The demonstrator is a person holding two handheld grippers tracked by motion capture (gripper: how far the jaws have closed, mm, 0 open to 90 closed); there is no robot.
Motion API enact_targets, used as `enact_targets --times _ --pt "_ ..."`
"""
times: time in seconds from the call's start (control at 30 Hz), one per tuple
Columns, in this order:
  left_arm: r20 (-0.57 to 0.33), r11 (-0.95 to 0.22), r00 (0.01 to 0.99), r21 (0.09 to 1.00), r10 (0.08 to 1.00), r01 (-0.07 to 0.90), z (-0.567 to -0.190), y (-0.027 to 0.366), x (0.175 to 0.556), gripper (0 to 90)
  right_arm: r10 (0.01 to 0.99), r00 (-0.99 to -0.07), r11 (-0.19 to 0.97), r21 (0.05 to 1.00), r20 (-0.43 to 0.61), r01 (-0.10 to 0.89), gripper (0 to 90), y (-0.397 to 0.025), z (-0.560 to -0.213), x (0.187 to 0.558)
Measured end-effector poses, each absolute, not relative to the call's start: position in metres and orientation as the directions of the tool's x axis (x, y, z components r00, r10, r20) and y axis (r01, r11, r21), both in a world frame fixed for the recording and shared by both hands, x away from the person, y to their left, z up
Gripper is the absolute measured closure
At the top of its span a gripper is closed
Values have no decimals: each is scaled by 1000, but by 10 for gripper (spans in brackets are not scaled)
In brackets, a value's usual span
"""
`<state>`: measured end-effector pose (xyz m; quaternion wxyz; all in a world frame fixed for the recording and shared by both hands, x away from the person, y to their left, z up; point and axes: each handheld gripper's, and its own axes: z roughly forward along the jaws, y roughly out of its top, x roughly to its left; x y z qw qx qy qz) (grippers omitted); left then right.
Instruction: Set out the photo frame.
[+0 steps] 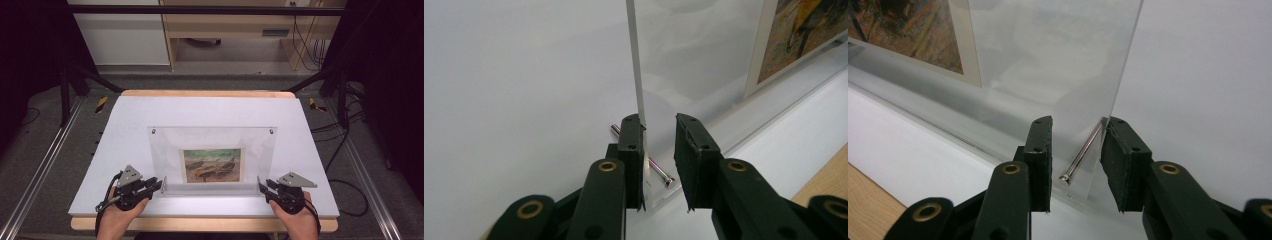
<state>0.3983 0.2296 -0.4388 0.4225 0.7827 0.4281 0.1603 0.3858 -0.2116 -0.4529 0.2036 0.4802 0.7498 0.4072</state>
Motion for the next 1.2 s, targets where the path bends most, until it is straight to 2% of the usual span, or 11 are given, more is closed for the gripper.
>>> enact_targets --times 1.2 --pt "-95 -313 597 780 796 542 -440 230 395 732 883 -462 221 796 82 564 657 -211 -454 382"
